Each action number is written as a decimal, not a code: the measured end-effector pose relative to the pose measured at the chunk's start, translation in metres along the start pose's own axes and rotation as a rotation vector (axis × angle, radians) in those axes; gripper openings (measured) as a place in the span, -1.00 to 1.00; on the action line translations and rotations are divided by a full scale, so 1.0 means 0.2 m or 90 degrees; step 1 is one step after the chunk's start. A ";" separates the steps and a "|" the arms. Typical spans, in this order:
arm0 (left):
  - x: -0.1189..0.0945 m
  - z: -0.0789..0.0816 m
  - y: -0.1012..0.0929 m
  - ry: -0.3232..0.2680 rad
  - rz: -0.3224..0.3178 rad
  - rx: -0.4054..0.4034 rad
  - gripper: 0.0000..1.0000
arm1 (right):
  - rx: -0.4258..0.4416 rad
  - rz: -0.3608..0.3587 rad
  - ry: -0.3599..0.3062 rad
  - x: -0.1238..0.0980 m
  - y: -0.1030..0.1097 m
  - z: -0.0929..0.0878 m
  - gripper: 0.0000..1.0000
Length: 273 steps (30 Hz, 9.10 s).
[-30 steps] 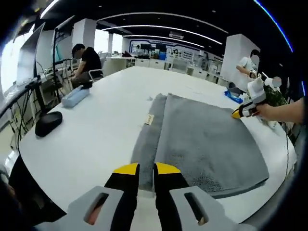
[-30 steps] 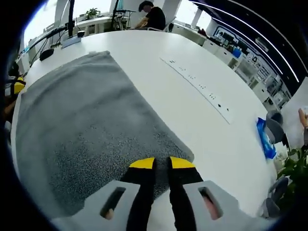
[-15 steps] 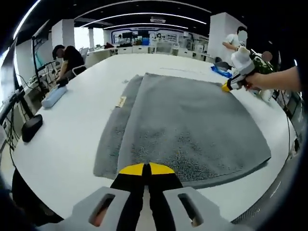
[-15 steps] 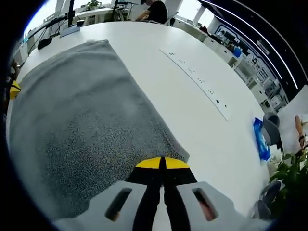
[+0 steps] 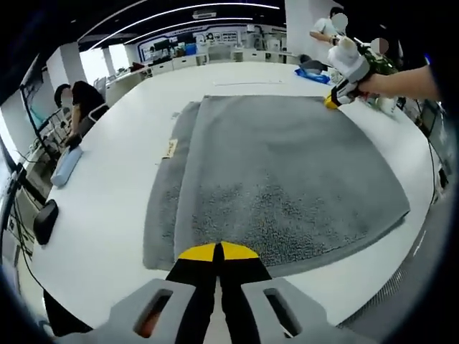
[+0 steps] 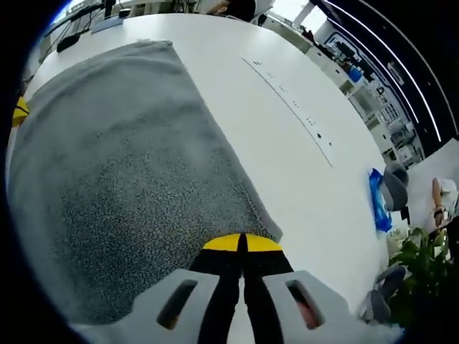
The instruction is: Fold the towel on the table until its edges align and the towel forms a compact rectangular stack.
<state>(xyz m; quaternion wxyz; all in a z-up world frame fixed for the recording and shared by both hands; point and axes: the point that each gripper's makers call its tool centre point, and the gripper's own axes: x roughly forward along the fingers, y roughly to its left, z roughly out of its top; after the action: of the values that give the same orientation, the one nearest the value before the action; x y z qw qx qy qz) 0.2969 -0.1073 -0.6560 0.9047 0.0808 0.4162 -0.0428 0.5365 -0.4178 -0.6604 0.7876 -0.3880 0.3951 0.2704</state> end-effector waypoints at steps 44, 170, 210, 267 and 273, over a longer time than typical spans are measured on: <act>0.08 0.12 -0.31 0.116 -0.082 0.170 -0.99 | 0.165 0.006 0.048 -0.30 -0.02 -0.71 -1.00; 0.59 0.79 -0.48 0.125 -0.182 0.402 -0.99 | 0.284 0.090 0.052 -0.81 0.63 -1.14 -1.00; 0.70 0.94 -0.58 0.093 -0.211 0.462 -0.98 | 0.255 0.144 0.045 -0.85 0.76 -1.11 -1.00; -0.18 0.02 -0.88 0.040 -0.423 0.400 -0.81 | 0.175 0.244 -0.015 -0.86 0.77 -1.10 -1.00; -0.16 -0.06 -0.84 0.070 -0.395 0.387 -0.85 | 0.189 0.242 -0.008 -0.86 0.77 -1.10 -1.00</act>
<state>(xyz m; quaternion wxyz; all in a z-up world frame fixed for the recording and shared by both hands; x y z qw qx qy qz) 0.2430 -0.2700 -0.6574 0.7605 0.2168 0.4369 -0.4286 0.2398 -0.5345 -0.6640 0.7732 -0.1849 0.4915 0.3555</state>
